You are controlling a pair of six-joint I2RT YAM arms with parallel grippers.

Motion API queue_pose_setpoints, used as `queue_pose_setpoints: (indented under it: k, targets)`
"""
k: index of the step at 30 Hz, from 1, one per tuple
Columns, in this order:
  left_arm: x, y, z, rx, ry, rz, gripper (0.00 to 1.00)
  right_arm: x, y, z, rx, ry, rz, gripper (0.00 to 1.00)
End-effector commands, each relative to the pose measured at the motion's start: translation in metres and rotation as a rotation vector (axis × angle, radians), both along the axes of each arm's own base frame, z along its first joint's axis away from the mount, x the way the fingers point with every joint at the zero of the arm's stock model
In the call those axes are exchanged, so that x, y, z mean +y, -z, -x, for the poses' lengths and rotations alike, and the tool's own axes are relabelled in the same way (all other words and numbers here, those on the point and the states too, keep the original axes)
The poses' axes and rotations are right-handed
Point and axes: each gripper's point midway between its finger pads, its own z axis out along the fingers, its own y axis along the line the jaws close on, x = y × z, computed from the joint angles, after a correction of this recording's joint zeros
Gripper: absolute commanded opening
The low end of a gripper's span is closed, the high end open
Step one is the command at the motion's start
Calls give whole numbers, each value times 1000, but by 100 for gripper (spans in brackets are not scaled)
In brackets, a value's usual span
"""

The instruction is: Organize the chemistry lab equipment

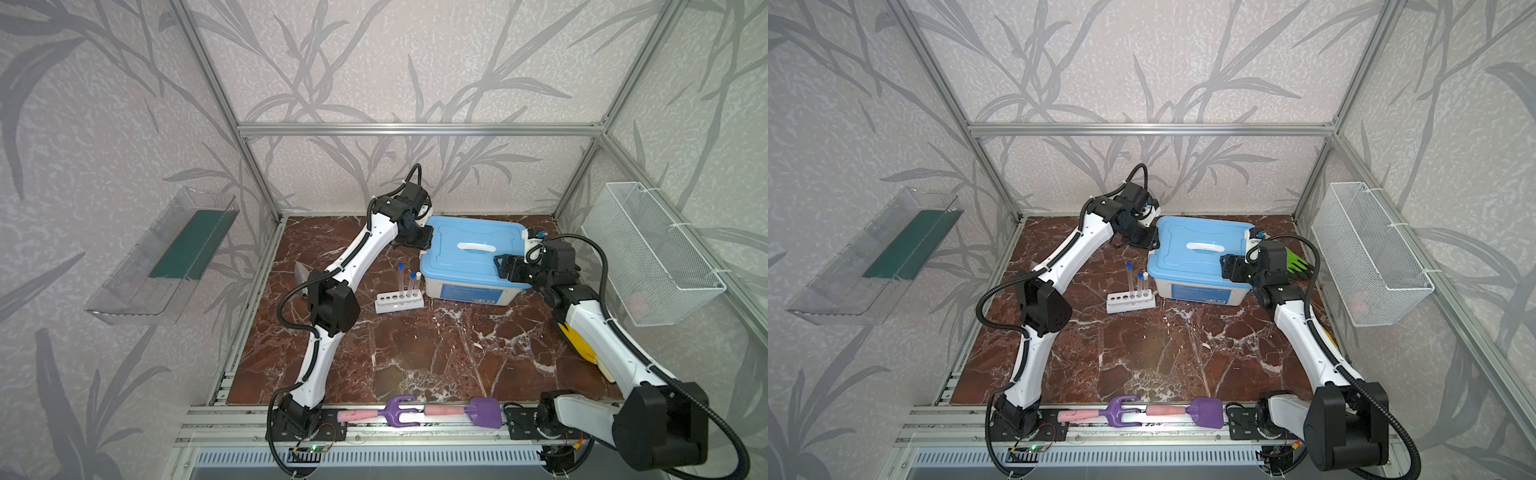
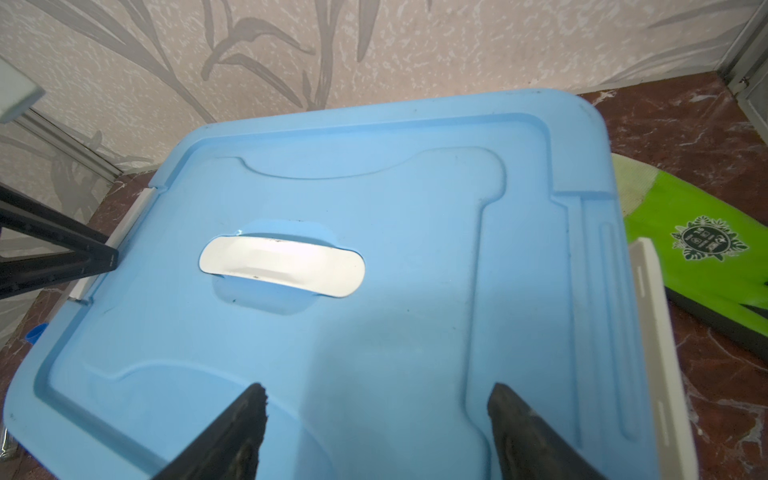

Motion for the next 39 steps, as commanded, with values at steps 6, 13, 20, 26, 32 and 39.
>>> queue_pose_setpoints:
  k: [6,13,20,26,32,39]
  targets:
    - [-9,-10,9,-20,44,-5,37,-3,52,22,203,21,0,83]
    - [-8,-36,4,-89,39,35,41,-3,48,22,200,17,1,83]
    - [-11,-86,4,-212,39,133,41,-2,45,21,199,13,2,83]
    - [-18,-128,15,-333,72,279,42,2,42,17,197,-3,-15,84]
    - [-36,-113,29,-344,137,325,41,6,28,13,163,-27,-22,86]
    - [-63,-74,36,-333,196,282,41,11,11,13,111,-47,-52,89]
